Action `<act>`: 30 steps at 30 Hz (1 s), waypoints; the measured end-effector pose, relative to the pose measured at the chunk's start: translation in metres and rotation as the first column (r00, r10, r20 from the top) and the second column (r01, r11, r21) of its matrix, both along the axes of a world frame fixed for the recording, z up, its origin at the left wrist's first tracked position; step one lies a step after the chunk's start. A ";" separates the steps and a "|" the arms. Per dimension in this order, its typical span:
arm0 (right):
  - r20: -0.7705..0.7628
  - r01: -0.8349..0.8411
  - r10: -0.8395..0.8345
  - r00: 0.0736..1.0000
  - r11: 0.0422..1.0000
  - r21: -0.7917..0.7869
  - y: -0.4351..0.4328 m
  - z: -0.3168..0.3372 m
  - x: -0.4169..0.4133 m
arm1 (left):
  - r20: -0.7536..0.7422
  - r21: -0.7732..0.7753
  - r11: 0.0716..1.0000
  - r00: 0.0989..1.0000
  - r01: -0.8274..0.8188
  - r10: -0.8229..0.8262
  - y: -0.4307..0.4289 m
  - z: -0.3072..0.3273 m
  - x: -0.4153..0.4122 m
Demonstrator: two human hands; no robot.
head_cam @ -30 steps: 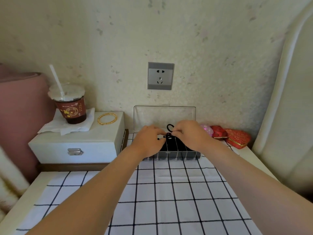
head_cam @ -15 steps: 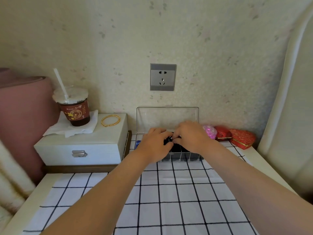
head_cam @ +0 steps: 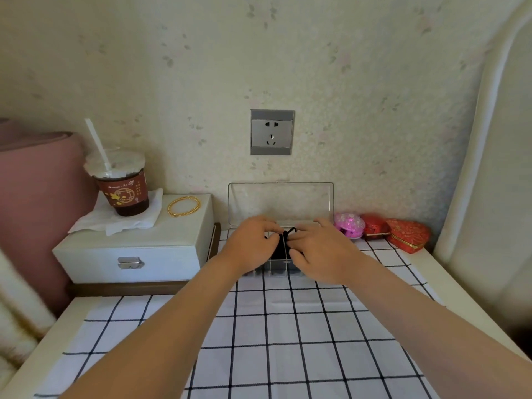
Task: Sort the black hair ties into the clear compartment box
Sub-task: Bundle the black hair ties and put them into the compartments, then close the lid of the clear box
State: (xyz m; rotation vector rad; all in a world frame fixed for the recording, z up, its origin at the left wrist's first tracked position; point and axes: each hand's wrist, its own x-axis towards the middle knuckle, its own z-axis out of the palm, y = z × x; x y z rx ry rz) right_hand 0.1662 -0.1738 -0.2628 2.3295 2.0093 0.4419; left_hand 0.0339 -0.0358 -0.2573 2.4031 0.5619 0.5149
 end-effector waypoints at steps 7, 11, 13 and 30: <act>0.074 0.055 -0.044 0.996 0.987 -0.150 0.017 0.000 -0.011 | -0.144 0.212 0.974 0.988 0.077 -0.047 -0.003 -0.005 -0.005; -0.216 0.032 -0.055 0.975 0.994 -0.109 0.014 0.007 -0.004 | -0.324 0.285 0.951 0.946 0.118 -0.021 -0.007 -0.004 0.001; -0.423 0.022 -0.028 0.906 1.000 -0.017 0.008 0.014 0.002 | -0.341 0.315 0.941 0.940 0.120 -0.006 -0.008 -0.004 0.003; -0.296 0.075 -0.053 0.954 0.995 0.065 0.007 0.009 0.006 | -0.151 0.093 0.994 0.988 0.059 -0.044 0.008 0.008 -0.003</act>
